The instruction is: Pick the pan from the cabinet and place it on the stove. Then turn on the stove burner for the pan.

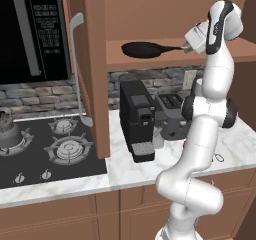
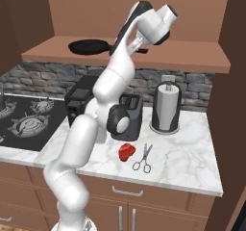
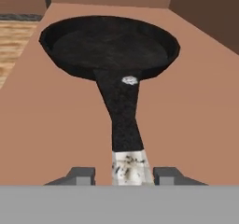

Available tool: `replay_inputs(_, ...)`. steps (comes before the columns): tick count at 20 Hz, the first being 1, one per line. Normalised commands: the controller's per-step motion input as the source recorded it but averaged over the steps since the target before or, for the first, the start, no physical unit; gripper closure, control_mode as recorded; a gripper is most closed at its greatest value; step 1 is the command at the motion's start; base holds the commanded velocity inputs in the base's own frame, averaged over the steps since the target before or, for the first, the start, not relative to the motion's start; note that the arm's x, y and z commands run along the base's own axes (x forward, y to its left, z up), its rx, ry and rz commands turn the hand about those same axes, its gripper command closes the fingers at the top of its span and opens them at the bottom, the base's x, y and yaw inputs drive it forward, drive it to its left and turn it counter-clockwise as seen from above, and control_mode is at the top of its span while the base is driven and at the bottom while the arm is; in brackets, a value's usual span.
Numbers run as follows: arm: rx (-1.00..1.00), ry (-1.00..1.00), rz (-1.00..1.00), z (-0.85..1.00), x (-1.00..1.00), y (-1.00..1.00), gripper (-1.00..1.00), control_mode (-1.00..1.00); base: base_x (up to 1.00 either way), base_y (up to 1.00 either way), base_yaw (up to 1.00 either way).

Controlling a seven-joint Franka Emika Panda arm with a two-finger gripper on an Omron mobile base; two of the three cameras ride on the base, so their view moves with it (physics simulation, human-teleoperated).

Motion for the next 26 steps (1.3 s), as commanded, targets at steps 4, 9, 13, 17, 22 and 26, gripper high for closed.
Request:
replay_inputs(4, 0.01, 0.00, 0.01, -0.47, 0.00, -0.04, 1.00, -1.00, 0.00, 0.00, 0.00)
replay_inputs(9, 0.02, -0.04, 0.01, -0.28, -0.01, -0.05, 1.00, -1.00, 0.00, 0.00, 0.00)
replay_inputs(13, 0.03, -0.15, 0.02, -0.07, -0.13, 0.00, 1.00, -1.00, 0.00, 0.00, 0.00)
replay_inputs(17, 0.05, -0.26, 0.04, -0.04, -0.26, 0.00, 1.00, -1.00, 0.00, 0.00, 0.00)
replay_inputs(22, 0.05, -0.32, 0.04, -0.14, -0.32, 0.07, 1.00, -1.00, 0.00, 0.00, 0.00)
replay_inputs(26, 0.08, -0.26, 0.03, -0.14, -0.50, 0.24, 1.00, -1.00, 0.00, 0.00, 0.00)
